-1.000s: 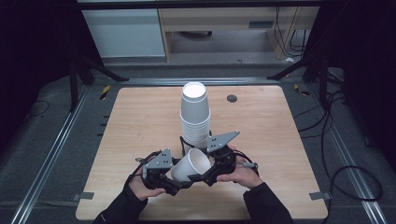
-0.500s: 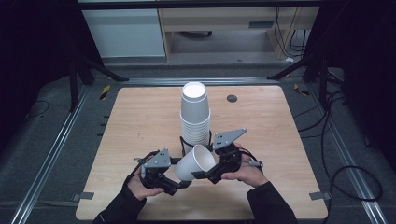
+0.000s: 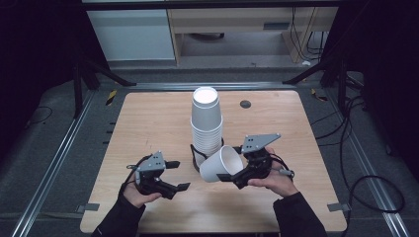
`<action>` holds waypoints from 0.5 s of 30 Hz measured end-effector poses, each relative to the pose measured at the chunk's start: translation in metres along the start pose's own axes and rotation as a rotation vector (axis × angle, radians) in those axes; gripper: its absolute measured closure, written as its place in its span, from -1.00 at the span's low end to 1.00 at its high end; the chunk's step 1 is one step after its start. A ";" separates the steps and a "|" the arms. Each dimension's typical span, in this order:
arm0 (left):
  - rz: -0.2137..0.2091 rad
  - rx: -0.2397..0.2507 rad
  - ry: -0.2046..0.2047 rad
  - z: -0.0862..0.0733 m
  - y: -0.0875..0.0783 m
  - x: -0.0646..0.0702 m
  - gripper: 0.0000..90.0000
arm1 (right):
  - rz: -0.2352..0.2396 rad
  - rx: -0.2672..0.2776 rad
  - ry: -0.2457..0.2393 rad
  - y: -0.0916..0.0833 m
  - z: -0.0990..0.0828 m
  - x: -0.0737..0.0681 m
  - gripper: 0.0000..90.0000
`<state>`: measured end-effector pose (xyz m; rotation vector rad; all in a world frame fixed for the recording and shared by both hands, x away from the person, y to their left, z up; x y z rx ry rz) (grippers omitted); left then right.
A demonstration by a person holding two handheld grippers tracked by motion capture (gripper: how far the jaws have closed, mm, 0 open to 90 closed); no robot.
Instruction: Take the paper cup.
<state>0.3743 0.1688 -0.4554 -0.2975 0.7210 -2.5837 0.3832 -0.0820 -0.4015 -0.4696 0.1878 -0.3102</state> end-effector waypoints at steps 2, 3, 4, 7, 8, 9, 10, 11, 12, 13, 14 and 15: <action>0.021 0.000 -0.015 -0.002 -0.003 -0.006 -0.66 | -0.022 0.001 0.002 -0.005 -0.001 0.003 -0.80; 0.022 0.000 -0.026 -0.003 -0.004 -0.008 -0.66 | -0.030 0.003 0.005 -0.008 -0.001 0.004 -0.80; 0.032 0.000 -0.033 -0.004 -0.006 -0.011 -0.67 | -0.038 0.000 0.009 -0.010 -0.002 0.006 -0.80; 0.070 -0.003 -0.065 -0.008 -0.009 -0.020 -0.67 | -0.073 -0.005 0.011 -0.017 -0.002 0.011 -0.80; 0.088 -0.004 -0.081 -0.009 -0.009 -0.023 -0.67 | -0.082 -0.004 0.014 -0.019 -0.002 0.012 -0.80; 0.097 -0.005 -0.090 -0.011 -0.010 -0.026 -0.67 | -0.092 -0.002 0.014 -0.022 -0.002 0.013 -0.80; 0.111 -0.006 -0.111 -0.013 -0.011 -0.030 -0.67 | -0.098 -0.003 0.017 -0.023 -0.002 0.014 -0.80; 0.119 -0.010 -0.128 -0.014 -0.011 -0.033 -0.67 | -0.109 -0.003 0.020 -0.025 -0.002 0.015 -0.80; 0.126 -0.016 -0.136 -0.016 -0.012 -0.035 -0.66 | -0.118 -0.006 0.021 -0.027 -0.002 0.017 -0.80; 0.137 -0.017 -0.149 -0.018 -0.013 -0.039 -0.66 | -0.128 -0.008 0.021 -0.028 -0.002 0.018 -0.80; 0.148 -0.021 -0.162 -0.020 -0.013 -0.042 -0.66 | -0.145 -0.012 0.020 -0.030 -0.002 0.020 -0.80; 0.164 -0.029 -0.172 -0.022 -0.014 -0.045 -0.66 | -0.153 -0.011 0.025 -0.031 -0.002 0.022 -0.80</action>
Point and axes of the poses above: each handheld gripper's, and its own axes: y roughly forward along the jaws, z roughly out of its top, x roughly to its right, the point moved 5 cm from there along y, roughly forward along the jaws, and after that the axes turned 1 degree about -x, right-handed, at the moved point
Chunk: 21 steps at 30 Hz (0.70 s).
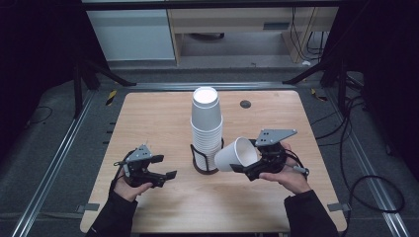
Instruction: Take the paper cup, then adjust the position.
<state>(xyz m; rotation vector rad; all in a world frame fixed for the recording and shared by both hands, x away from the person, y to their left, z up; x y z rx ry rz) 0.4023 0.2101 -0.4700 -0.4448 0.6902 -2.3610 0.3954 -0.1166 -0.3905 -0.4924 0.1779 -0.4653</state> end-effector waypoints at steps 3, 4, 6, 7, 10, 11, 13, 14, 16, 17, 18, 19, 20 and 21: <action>0.034 -0.008 -0.029 -0.003 -0.001 -0.009 -0.66 | -0.023 0.017 0.017 -0.005 0.001 0.006 -0.80; 0.037 -0.007 -0.041 -0.004 -0.001 -0.011 -0.66 | -0.032 0.027 0.026 -0.006 0.002 0.009 -0.80; 0.057 -0.006 -0.061 -0.005 -0.003 -0.017 -0.66 | -0.053 0.024 0.033 -0.009 0.002 0.014 -0.80; 0.064 -0.006 -0.066 -0.006 -0.003 -0.018 -0.66 | -0.061 0.021 0.038 -0.010 0.002 0.017 -0.80; 0.105 -0.017 -0.071 -0.009 -0.004 -0.025 -0.66 | -0.087 0.021 0.046 -0.014 0.004 0.025 -0.80; 0.113 -0.023 -0.078 -0.010 -0.004 -0.027 -0.66 | -0.092 0.024 0.049 -0.016 0.004 0.028 -0.80; 0.130 -0.037 -0.081 -0.012 -0.003 -0.029 -0.67 | -0.109 0.031 0.060 -0.018 0.005 0.035 -0.80; 0.134 -0.040 -0.082 -0.012 -0.003 -0.030 -0.67 | -0.119 0.035 0.066 -0.020 0.005 0.038 -0.80; 0.143 -0.037 -0.086 -0.013 -0.004 -0.031 -0.67 | -0.137 0.030 0.074 -0.022 0.005 0.044 -0.80; 0.144 -0.034 -0.088 -0.013 -0.005 -0.032 -0.67 | -0.150 0.029 0.075 -0.022 0.005 0.047 -0.80; 0.147 -0.033 -0.090 -0.013 -0.005 -0.033 -0.67 | -0.161 0.026 0.078 -0.024 0.006 0.050 -0.80; 0.153 -0.032 -0.092 -0.013 -0.006 -0.033 -0.67 | -0.168 0.024 0.081 -0.025 0.006 0.053 -0.80; 0.158 -0.029 -0.094 -0.013 -0.006 -0.034 -0.67 | -0.179 0.021 0.081 -0.026 0.006 0.056 -0.80; 0.159 -0.029 -0.096 -0.013 -0.007 -0.034 -0.66 | -0.193 0.017 0.085 -0.027 0.006 0.059 -0.80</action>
Point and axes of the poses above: each handheld gripper's, and its own axes: y roughly forward along the jaws, z roughly out of its top, x roughly to its right, the point moved 5 cm from there along y, roughly forward along the jaws, and after that the axes turned 1 degree about -x, right-handed, at the moved point
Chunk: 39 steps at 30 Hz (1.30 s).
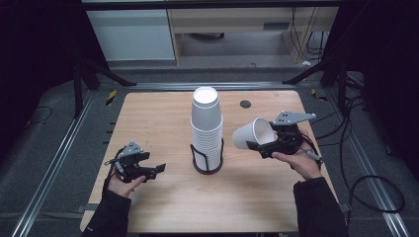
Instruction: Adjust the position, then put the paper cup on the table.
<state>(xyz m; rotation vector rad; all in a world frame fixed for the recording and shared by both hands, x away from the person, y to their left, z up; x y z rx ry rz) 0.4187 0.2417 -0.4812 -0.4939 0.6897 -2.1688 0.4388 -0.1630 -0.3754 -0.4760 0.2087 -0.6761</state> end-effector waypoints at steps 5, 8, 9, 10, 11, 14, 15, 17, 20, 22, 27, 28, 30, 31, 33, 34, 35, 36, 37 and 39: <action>0.019 -0.008 -0.005 -0.001 0.000 -0.004 -0.66 | -0.070 -0.036 0.013 -0.001 -0.002 0.016 -0.80; 0.042 -0.009 -0.002 -0.001 0.000 -0.006 -0.66 | -0.116 -0.052 0.032 -0.003 -0.003 0.026 -0.80; 0.050 -0.012 -0.002 -0.002 -0.001 -0.007 -0.66 | -0.130 -0.054 0.039 -0.003 -0.004 0.029 -0.80; 0.059 -0.015 -0.004 -0.002 -0.001 -0.008 -0.66 | -0.141 -0.059 0.044 -0.003 -0.004 0.032 -0.80; 0.066 -0.017 -0.006 -0.003 -0.001 -0.010 -0.66 | -0.161 -0.069 0.048 -0.003 -0.006 0.035 -0.80; 0.070 -0.017 -0.017 -0.003 -0.002 -0.012 -0.67 | -0.211 -0.109 0.057 0.000 -0.009 0.045 -0.80; 0.075 -0.015 -0.019 -0.003 -0.002 -0.013 -0.67 | -0.221 -0.121 0.058 0.001 -0.011 0.047 -0.80; 0.077 -0.015 -0.021 -0.003 -0.002 -0.014 -0.67 | -0.245 -0.141 0.064 0.002 -0.013 0.052 -0.80; 0.083 -0.023 -0.018 -0.004 -0.001 -0.014 -0.67 | -0.283 -0.168 0.076 0.002 -0.018 0.059 -0.80; 0.085 -0.031 -0.010 -0.005 0.000 -0.014 -0.67 | -0.307 -0.191 0.083 0.001 -0.022 0.064 -0.80; 0.093 -0.042 -0.003 -0.005 0.002 -0.013 -0.68 | -0.358 -0.253 0.110 -0.001 -0.033 0.076 -0.80; 0.094 -0.047 -0.002 -0.006 0.002 -0.014 -0.68 | -0.361 -0.260 0.119 -0.001 -0.034 0.078 -0.80; 0.100 -0.054 -0.001 -0.006 0.003 -0.015 -0.68 | -0.385 -0.292 0.129 -0.001 -0.040 0.083 -0.80; 0.103 -0.055 -0.002 -0.007 0.003 -0.015 -0.68 | -0.394 -0.301 0.130 0.000 -0.041 0.086 -0.80; 0.102 -0.056 -0.005 -0.007 0.003 -0.016 -0.68 | -0.404 -0.314 0.136 -0.001 -0.044 0.089 -0.80; 0.104 -0.056 -0.008 -0.007 0.003 -0.016 -0.68 | -0.402 -0.313 0.143 -0.001 -0.044 0.091 -0.80; 0.106 -0.059 -0.006 -0.007 0.003 -0.016 -0.68 | -0.400 -0.316 0.153 -0.002 -0.045 0.092 -0.80; 0.106 -0.063 -0.005 -0.007 0.004 -0.015 -0.69 | -0.401 -0.318 0.155 -0.002 -0.046 0.094 -0.80; 0.110 -0.065 0.000 -0.008 0.006 -0.015 -0.69 | -0.399 -0.321 0.159 -0.002 -0.047 0.095 -0.80; 0.110 -0.067 -0.006 -0.009 0.008 -0.015 -0.68 | -0.400 -0.338 0.166 -0.002 -0.050 0.098 -0.81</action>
Point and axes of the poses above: each handheld gripper's, and its own axes: y roughly forward along the jaws, z roughly out of its top, x roughly to its right, the point moved 5 cm from there along y, roughly forward along the jaws, and after that the axes turned 1 degree about -x, right-handed, at the moved point
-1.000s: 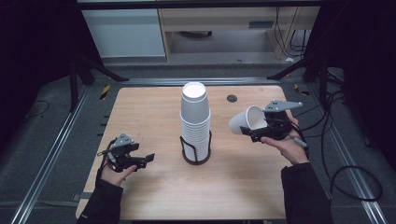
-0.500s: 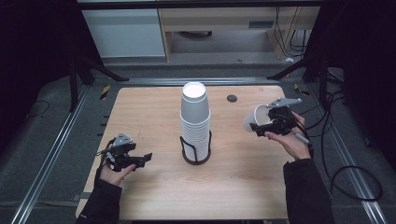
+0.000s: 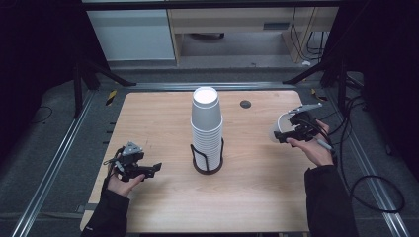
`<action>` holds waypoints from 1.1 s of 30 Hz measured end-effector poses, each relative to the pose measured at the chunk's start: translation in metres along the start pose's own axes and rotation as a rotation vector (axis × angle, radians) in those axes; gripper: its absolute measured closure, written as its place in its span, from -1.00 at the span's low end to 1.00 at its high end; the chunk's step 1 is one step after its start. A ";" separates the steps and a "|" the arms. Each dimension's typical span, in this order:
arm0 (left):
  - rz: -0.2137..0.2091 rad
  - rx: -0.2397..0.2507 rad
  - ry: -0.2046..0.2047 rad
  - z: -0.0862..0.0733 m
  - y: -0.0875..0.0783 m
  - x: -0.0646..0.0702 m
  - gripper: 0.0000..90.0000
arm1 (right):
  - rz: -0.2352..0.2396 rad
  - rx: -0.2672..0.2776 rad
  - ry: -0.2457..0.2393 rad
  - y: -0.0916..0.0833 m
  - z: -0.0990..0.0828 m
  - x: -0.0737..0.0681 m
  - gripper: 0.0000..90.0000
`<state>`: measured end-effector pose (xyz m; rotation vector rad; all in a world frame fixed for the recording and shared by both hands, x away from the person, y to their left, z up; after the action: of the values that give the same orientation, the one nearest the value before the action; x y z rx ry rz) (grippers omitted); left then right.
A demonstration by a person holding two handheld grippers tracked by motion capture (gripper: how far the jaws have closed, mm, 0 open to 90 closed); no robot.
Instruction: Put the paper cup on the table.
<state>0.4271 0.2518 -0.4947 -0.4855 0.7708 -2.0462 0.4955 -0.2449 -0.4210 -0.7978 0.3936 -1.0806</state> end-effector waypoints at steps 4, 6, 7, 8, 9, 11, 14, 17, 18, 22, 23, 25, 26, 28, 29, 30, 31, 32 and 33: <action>0.002 -0.007 0.002 -0.001 0.002 0.000 -0.68 | -0.013 -0.024 0.016 0.004 -0.005 0.005 -0.81; 0.003 -0.005 0.002 -0.001 0.002 -0.001 -0.68 | -0.013 -0.033 0.027 0.006 -0.009 0.008 -0.81; 0.003 -0.005 0.000 -0.001 0.002 -0.002 -0.68 | -0.020 -0.045 0.030 0.007 -0.012 0.009 -0.81; 0.005 -0.003 -0.002 -0.001 0.002 -0.002 -0.68 | -0.022 -0.052 0.032 0.009 -0.014 0.010 -0.81; 0.006 -0.002 -0.003 -0.001 0.002 -0.003 -0.68 | -0.023 -0.063 0.038 0.011 -0.017 0.011 -0.81; 0.006 0.000 -0.003 -0.001 0.001 -0.003 -0.68 | -0.030 -0.086 0.043 0.014 -0.021 0.014 -0.81; 0.008 0.005 0.000 0.000 -0.001 -0.003 -0.68 | -0.036 -0.103 0.055 0.016 -0.026 0.015 -0.81; 0.008 0.010 0.000 0.000 -0.002 -0.003 -0.67 | -0.042 -0.131 0.063 0.019 -0.032 0.016 -0.81; 0.008 0.009 0.002 0.000 -0.002 -0.003 -0.67 | -0.046 -0.138 0.062 0.021 -0.033 0.016 -0.81; 0.011 0.010 0.005 0.000 -0.002 -0.003 -0.67 | -0.043 -0.170 0.054 0.024 -0.036 0.015 -0.81; 0.010 0.011 0.004 0.000 -0.003 -0.003 -0.67 | -0.041 -0.177 0.052 0.025 -0.036 0.015 -0.81; 0.010 0.014 0.002 0.001 -0.003 -0.003 -0.67 | -0.046 -0.198 0.038 0.027 -0.036 0.014 -0.81; 0.010 0.014 0.002 0.001 -0.003 -0.003 -0.67 | -0.047 -0.210 0.028 0.028 -0.036 0.013 -0.81; 0.008 0.013 0.002 0.001 -0.003 -0.003 -0.67 | -0.049 -0.224 0.020 0.029 -0.036 0.012 -0.81; 0.008 0.012 0.004 0.001 -0.003 -0.003 -0.67 | -0.048 -0.230 0.016 0.030 -0.036 0.012 -0.81; 0.008 0.014 0.003 0.001 -0.003 -0.003 -0.67 | -0.049 -0.237 0.013 0.030 -0.037 0.012 -0.81; 0.006 0.014 0.003 0.001 -0.003 -0.003 -0.67 | -0.052 -0.251 0.012 0.031 -0.038 0.012 -0.82; 0.006 0.014 0.003 0.001 -0.003 -0.003 -0.67 | -0.055 -0.260 0.007 0.032 -0.039 0.012 -0.82; 0.006 0.013 0.004 0.001 -0.003 -0.003 -0.67 | -0.052 -0.264 0.004 0.032 -0.039 0.013 -0.82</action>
<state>0.4273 0.2554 -0.4924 -0.4711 0.7600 -2.0456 0.4960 -0.2636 -0.4699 -1.0444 0.5285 -1.0917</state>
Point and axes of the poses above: each handheld gripper's, and its own axes: y roughly forward along the jaws, z roughly out of its top, x roughly to its right, the point moved 5 cm from there along y, roughly forward along the jaws, and after that the axes turned 1 degree about -x, right-handed, at the moved point
